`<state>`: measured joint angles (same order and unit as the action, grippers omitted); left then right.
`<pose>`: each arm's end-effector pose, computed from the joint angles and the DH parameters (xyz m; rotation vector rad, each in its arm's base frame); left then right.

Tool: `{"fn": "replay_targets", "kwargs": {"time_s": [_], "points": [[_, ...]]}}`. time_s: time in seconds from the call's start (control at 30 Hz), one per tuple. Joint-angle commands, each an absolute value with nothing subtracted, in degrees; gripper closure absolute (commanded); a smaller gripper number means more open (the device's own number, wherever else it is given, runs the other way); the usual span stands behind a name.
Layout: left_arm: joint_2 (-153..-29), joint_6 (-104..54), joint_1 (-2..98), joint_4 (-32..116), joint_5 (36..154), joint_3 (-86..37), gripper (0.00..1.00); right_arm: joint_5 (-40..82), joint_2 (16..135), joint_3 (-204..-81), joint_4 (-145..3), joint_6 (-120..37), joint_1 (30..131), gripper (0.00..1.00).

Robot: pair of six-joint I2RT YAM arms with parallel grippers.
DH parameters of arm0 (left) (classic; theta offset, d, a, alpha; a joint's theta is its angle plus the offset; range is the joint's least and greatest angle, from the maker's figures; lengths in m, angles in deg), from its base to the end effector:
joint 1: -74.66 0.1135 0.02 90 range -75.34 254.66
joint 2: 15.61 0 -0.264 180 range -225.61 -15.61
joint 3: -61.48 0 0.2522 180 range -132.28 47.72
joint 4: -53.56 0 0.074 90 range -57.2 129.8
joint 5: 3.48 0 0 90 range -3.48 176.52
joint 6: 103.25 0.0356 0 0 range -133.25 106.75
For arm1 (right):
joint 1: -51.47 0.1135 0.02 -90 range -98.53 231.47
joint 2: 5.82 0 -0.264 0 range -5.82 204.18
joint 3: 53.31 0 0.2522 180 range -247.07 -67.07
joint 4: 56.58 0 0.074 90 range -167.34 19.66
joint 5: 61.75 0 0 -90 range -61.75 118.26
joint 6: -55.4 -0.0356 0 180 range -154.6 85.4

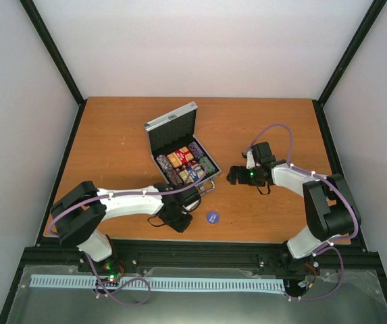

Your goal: Pack up texas hold em set

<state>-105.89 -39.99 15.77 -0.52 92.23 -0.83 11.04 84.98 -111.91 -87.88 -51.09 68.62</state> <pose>0.1309 -0.2237 0.1508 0.8678 2.9726 -0.2595 0.2695 0.0942 0.1464 -0.1129 2.7267 0.5809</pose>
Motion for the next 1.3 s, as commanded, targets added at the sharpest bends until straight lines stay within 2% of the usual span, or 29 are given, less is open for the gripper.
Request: {"fn": "replay_targets", "kwargs": {"time_s": [0.0,0.17,0.4,0.53,0.83,1.0,1.27], "points": [[-107.5,-38.3,15.1,0.8,92.5,-1.9,0.80,10.2,89.2,-108.4,-95.6,-52.1,69.7,0.00],[-107.0,-37.0,15.1,-1.0,92.4,-3.3,0.86,10.1,90.1,-108.6,-95.3,-52.2,69.7,0.00],[-104.2,-32.6,15.8,-11.0,86.7,-12.3,0.85,10.4,90.4,-109.9,-95.4,-52.2,69.7,0.00],[-104.8,-27.6,20.7,-12.4,85.5,-17.4,0.84,10.3,90.8,-110.4,-95.2,-52.1,69.7,0.00],[-115.7,-16.1,35.1,-9.0,83.2,-30.1,0.84,10.8,91.7,-111.1,-95.3,-51.8,69.7,0.00],[-123.0,-13.3,37.8,-8.2,83.5,-36.4,0.84,10.9,93.1,-112.0,-95.2,-51.6,69.7,0.00],[-127.9,-12.1,40.6,-6.7,84.1,-38.4,0.85,11.3,94.4,-112.1,-95.0,-51.5,69.7,0.00]]}}
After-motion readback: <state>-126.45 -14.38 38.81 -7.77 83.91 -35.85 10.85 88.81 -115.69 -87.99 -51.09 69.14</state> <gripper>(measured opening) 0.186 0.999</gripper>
